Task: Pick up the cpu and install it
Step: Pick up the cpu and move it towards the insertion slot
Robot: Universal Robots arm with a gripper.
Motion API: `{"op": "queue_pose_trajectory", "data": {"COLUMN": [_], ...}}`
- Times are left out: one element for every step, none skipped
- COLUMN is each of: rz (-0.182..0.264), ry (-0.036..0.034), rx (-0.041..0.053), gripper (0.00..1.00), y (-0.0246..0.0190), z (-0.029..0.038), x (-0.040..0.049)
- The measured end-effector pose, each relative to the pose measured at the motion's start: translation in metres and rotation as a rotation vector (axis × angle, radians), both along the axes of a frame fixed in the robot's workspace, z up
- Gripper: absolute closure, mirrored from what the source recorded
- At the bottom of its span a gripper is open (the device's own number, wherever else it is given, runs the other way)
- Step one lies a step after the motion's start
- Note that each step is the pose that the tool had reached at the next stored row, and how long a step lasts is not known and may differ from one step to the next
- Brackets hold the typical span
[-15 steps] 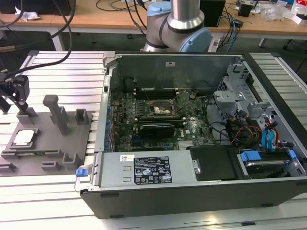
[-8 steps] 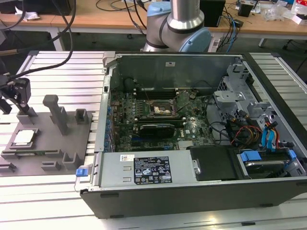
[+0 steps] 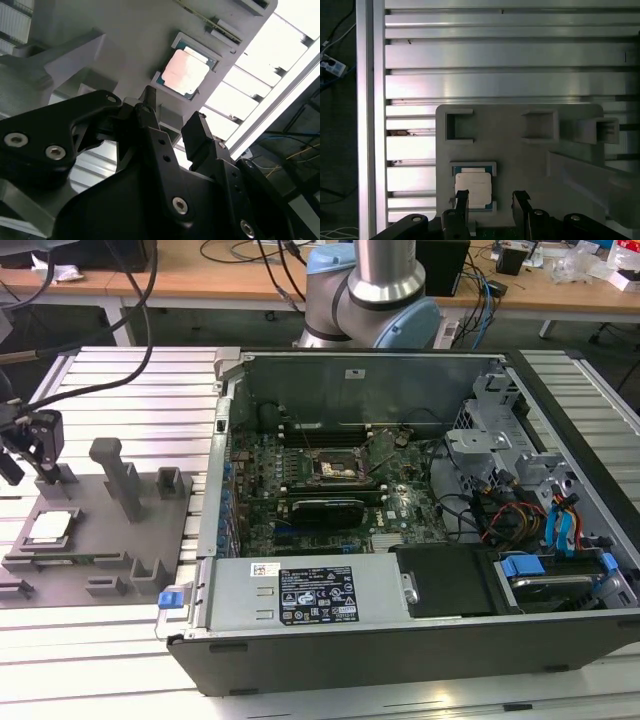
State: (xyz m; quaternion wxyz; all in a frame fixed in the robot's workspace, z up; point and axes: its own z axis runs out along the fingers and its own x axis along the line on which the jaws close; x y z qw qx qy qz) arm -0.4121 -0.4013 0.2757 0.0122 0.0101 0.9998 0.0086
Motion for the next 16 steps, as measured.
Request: {"op": "queue_pose_trajectory", "data": {"rz": [0.001, 0.002, 0.003, 0.004, 0.004, 0.004, 0.004, 0.004, 0.004, 0.004, 0.004, 0.004, 0.004, 0.004, 0.004, 0.004], "ry": [-0.0001, 0.0, -0.0001, -0.0002, 0.0, 0.0003, 0.0001, 0.0, -0.0001, 0.0, 0.0, 0.0, 0.0, 0.0, 0.0, -0.0001], "rx": [-0.0044, -0.0124, -0.0158, -0.0157, -0.016, -0.0161, -0.016, -0.016, -0.0159, -0.0159, -0.0159, -0.0159, -0.0159, -0.0159, -0.016, -0.0165], "gripper": [0.52, 0.52, 0.52, 0.52, 0.52, 0.52, 0.52, 0.52, 0.52, 0.52, 0.45, 0.39, 0.33, 0.26, 0.26, 0.26], "y": [-0.0004, -0.0007, -0.001, -0.0013, -0.0016, -0.0017, -0.0017, -0.0017, -0.0017, -0.0017, -0.0017, -0.0017, -0.0017, -0.0017, -0.0017, -0.0017], "z": [-0.0003, -0.0004, -0.001, -0.0016, -0.0034, -0.0037, -0.0039, -0.004, -0.0041, -0.0042, -0.0043, -0.0043, -0.0044, -0.0045, -0.0045, -0.0046], "x": [-0.0018, -0.0039, -0.0047, -0.0049, -0.005, -0.005, -0.005, -0.005, -0.005, -0.005, -0.005, -0.005, -0.005, -0.005, -0.005, -0.0049]}}
